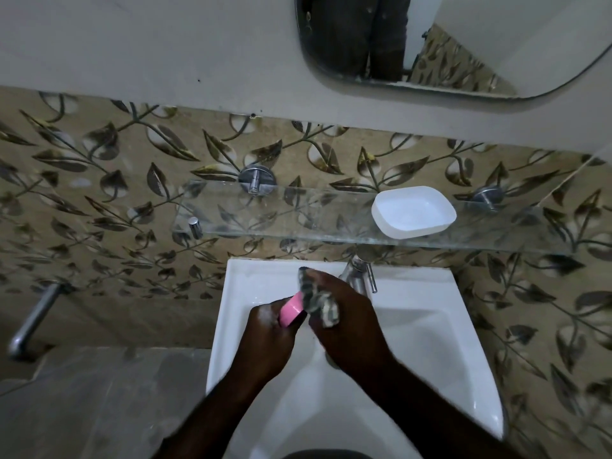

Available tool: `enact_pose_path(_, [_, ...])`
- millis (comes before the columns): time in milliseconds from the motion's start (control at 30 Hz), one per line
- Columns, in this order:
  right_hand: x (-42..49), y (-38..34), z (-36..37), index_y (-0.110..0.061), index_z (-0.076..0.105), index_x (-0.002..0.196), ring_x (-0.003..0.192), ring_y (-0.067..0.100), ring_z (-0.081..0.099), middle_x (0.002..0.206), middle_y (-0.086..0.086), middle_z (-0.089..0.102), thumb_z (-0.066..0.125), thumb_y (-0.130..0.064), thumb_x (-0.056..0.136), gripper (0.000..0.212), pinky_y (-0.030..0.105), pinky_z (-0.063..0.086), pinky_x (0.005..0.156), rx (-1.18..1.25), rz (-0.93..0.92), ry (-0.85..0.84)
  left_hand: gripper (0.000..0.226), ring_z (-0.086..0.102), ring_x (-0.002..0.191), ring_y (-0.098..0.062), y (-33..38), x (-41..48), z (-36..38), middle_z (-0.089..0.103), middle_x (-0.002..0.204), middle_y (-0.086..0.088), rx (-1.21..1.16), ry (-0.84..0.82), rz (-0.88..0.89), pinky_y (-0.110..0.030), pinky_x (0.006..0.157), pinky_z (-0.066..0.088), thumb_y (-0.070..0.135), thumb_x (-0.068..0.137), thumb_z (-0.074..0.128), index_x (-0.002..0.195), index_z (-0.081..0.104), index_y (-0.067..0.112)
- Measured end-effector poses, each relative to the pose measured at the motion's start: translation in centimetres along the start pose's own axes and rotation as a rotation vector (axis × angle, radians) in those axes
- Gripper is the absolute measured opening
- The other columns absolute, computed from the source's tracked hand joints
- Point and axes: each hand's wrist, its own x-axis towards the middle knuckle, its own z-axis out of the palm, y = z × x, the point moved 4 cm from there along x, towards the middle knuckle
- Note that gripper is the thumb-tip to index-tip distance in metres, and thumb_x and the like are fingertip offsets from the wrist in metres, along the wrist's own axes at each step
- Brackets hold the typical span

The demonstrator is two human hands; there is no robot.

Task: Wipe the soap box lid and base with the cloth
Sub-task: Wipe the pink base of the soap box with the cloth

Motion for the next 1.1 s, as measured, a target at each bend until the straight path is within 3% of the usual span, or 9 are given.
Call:
enact_pose_path(100, [-1.2, -0.2, 2.3, -0.013, 0.053, 0.133, 0.132, 0.024, 0.044, 0.135, 0.008, 0.057, 0.047, -0.013, 0.083, 0.051, 0.032, 0.029, 0.116, -0.462, -0.344, -0.141, 0.043, 0.056, 0.059, 0.010, 0.5, 0.1, -0.4, 0.064, 0.062, 0.025, -0.013, -0.038, 0.059, -0.009, 0.055, 0.040, -0.001, 0.078, 0.056, 0.060, 0.056, 0.038])
enact_pose_path(167, [-0.9, 0.1, 1.9, -0.011, 0.053, 0.132, 0.131, 0.024, 0.043, 0.135, 0.010, 0.057, 0.051, -0.010, 0.082, 0.050, 0.031, 0.029, 0.115, -0.418, -0.377, -0.096, 0.042, 0.055, 0.058, 0.008, 0.5, 0.1, -0.4, 0.064, 0.061, 0.023, -0.018, -0.033, 0.047, -0.009, 0.055, 0.040, -0.002, 0.080, 0.058, 0.059, 0.058, 0.035])
enact_pose_path(300, [-0.2, 0.5, -0.4, -0.012, 0.062, 0.125, 0.107, -0.002, 0.061, 0.117, -0.010, 0.066, 0.065, -0.010, 0.080, 0.045, 0.015, 0.046, 0.090, 0.220, 0.011, 0.033, 0.013, 0.044, 0.057, -0.006, -0.2, -0.3, 0.2, 0.057, 0.060, 0.008, -0.198, -0.008, -0.131, -0.026, 0.057, 0.039, 0.019, 0.083, 0.072, 0.071, 0.068, 0.017])
enact_pose_path(433, [0.0, 1.3, 0.3, -0.009, 0.058, 0.126, 0.058, 0.016, 0.046, 0.070, 0.005, 0.055, 0.053, 0.007, 0.077, 0.052, 0.024, 0.038, 0.051, 0.703, 0.274, -0.113, 0.014, 0.068, 0.076, -0.022, 0.1, -0.7, 0.0, 0.075, 0.080, -0.008, -0.524, 0.030, -0.246, -0.040, 0.074, 0.057, 0.014, 0.071, 0.078, 0.084, 0.078, 0.017])
enact_pose_path(533, [0.1, 2.1, 0.4, -0.014, 0.062, 0.123, 0.071, 0.024, 0.049, 0.078, 0.029, 0.053, 0.060, -0.001, 0.078, 0.047, 0.038, 0.041, 0.060, 0.701, 0.318, -0.140, 0.019, 0.070, 0.068, -0.016, 0.5, -0.7, -0.2, 0.074, 0.073, -0.008, -0.654, 0.081, -0.275, -0.024, 0.064, 0.055, -0.001, 0.064, 0.078, 0.081, 0.073, 0.007])
enact_pose_path(600, [0.3, 2.5, 0.3, -0.011, 0.064, 0.116, 0.075, 0.024, 0.053, 0.080, 0.022, 0.059, 0.062, 0.002, 0.077, 0.042, 0.040, 0.043, 0.066, 0.684, 0.330, -0.151, 0.030, 0.069, 0.070, -0.021, 0.5, -0.7, -0.3, 0.074, 0.075, -0.011, -0.687, 0.081, -0.279, -0.027, 0.066, 0.056, 0.010, 0.055, 0.082, 0.083, 0.073, 0.004])
enact_pose_path(833, [1.4, 1.4, -1.7, -0.014, 0.069, 0.114, 0.103, 0.007, 0.064, 0.111, -0.005, 0.071, 0.066, -0.005, 0.069, 0.045, 0.018, 0.046, 0.090, 0.122, 0.021, -0.167, 0.035, 0.055, 0.061, -0.022, 0.7, 0.3, -0.9, 0.068, 0.069, -0.017, -0.289, -0.109, -0.276, -0.038, 0.059, 0.046, 0.041, 0.057, 0.080, 0.080, 0.074, 0.015])
enact_pose_path(967, [1.3, -1.0, -1.2, -0.019, 0.067, 0.090, 0.082, 0.018, 0.060, 0.084, -0.003, 0.068, 0.066, -0.007, 0.071, 0.022, 0.036, 0.048, 0.075, -0.287, -0.247, -0.141, 0.020, 0.048, 0.047, -0.016, 0.4, 0.4, -0.5, 0.057, 0.052, -0.002, -0.081, -0.197, -0.263, -0.030, 0.049, 0.044, 0.021, 0.074, 0.078, 0.067, 0.065, 0.007])
enact_pose_path(1100, [-0.5, -3.1, 0.8, -0.021, 0.065, 0.109, 0.100, 0.025, 0.062, 0.102, -0.001, 0.068, 0.061, -0.018, 0.066, 0.044, 0.045, 0.048, 0.083, -0.531, -0.269, -0.072, 0.021, 0.056, 0.059, 0.002, 0.9, 0.4, -0.9, 0.065, 0.061, 0.013, -0.015, -0.133, -0.032, -0.021, 0.054, 0.048, 0.008, 0.073, 0.058, 0.058, 0.062, 0.022])
